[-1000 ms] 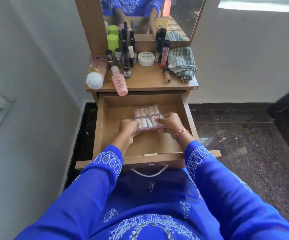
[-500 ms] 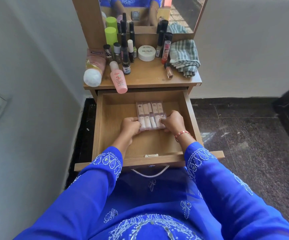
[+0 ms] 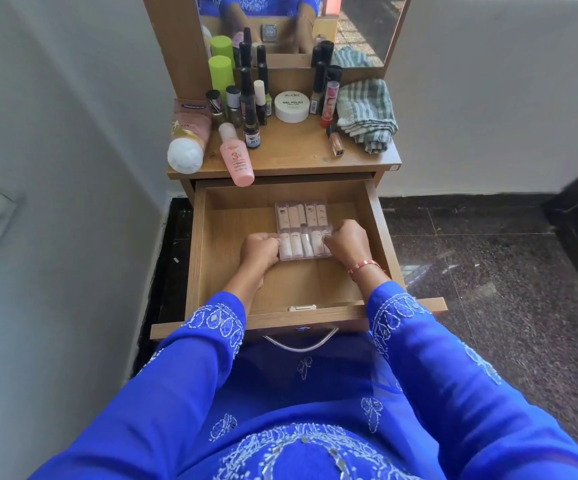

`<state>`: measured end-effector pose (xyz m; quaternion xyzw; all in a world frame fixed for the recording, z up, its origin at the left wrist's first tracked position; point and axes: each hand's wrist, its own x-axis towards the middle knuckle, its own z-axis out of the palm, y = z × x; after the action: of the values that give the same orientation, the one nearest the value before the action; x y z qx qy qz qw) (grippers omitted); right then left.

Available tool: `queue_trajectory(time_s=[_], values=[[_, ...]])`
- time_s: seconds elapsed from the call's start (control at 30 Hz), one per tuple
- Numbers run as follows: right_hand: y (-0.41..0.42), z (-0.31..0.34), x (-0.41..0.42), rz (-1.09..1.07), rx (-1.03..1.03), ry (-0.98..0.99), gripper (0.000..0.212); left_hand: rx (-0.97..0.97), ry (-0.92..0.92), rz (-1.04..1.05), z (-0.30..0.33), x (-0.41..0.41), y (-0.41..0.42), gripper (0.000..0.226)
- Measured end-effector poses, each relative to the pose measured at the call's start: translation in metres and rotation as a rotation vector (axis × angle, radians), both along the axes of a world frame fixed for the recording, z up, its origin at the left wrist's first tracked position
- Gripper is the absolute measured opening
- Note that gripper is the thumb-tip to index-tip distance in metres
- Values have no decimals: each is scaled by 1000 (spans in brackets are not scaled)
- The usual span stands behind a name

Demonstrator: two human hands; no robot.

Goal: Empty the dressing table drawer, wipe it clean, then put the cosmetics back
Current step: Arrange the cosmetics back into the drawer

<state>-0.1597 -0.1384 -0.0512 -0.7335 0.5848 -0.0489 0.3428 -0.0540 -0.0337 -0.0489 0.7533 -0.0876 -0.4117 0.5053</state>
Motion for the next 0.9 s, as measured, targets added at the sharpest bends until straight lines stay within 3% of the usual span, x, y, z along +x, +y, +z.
queue_trajectory(time_s=[0.1, 0.17, 0.3, 0.4, 0.53, 0.6, 0.9], values=[[6, 6, 0, 29, -187, -34, 30, -16, -49, 35, 2, 1, 1, 16], [13, 13, 3, 49, -272, -154, 24, -64, -30, 86, 4, 3, 2, 25], [31, 39, 24, 82, -264, -375, 20, -189, -8, 210, 21, 10, 12, 25], [42, 63, 55, 102, -121, -481, 33, -265, -11, 289, 38, 25, 20, 20], [47, 84, 86, -33, 410, -590, 51, -344, 23, 373, 56, 51, 25, 20], [47, 89, 95, -61, 548, -636, 50, -342, 31, 382, 60, 59, 27, 22], [61, 89, 96, -140, 630, -803, 34, -371, 151, 333, 68, 61, 32, 26]])
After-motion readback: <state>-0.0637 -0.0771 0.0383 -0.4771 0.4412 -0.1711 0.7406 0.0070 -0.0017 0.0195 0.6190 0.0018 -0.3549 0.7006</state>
